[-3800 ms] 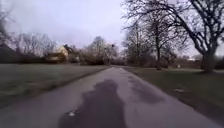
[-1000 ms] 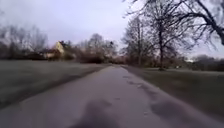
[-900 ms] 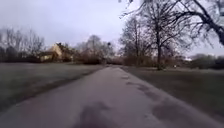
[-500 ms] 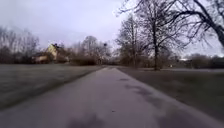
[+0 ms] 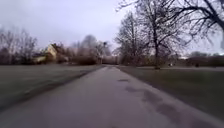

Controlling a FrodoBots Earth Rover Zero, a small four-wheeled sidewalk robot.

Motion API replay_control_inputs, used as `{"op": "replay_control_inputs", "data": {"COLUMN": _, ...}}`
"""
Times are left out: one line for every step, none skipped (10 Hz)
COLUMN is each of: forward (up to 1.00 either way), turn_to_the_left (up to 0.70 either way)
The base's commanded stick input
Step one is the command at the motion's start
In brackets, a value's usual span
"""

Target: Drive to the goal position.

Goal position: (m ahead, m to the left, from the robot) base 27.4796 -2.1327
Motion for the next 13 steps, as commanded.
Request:
{"op": "replay_control_inputs", "data": {"forward": 1.0, "turn_to_the_left": 0.0}}
{"op": "replay_control_inputs", "data": {"forward": 1.0, "turn_to_the_left": 0.0}}
{"op": "replay_control_inputs", "data": {"forward": 1.0, "turn_to_the_left": 0.0}}
{"op": "replay_control_inputs", "data": {"forward": 1.0, "turn_to_the_left": 0.0}}
{"op": "replay_control_inputs", "data": {"forward": 1.0, "turn_to_the_left": 0.0}}
{"op": "replay_control_inputs", "data": {"forward": 1.0, "turn_to_the_left": 0.0}}
{"op": "replay_control_inputs", "data": {"forward": 1.0, "turn_to_the_left": 0.0}}
{"op": "replay_control_inputs", "data": {"forward": 1.0, "turn_to_the_left": 0.0}}
{"op": "replay_control_inputs", "data": {"forward": 1.0, "turn_to_the_left": 0.0}}
{"op": "replay_control_inputs", "data": {"forward": 1.0, "turn_to_the_left": 0.0}}
{"op": "replay_control_inputs", "data": {"forward": 1.0, "turn_to_the_left": 0.0}}
{"op": "replay_control_inputs", "data": {"forward": 1.0, "turn_to_the_left": 0.0}}
{"op": "replay_control_inputs", "data": {"forward": 1.0, "turn_to_the_left": 0.0}}
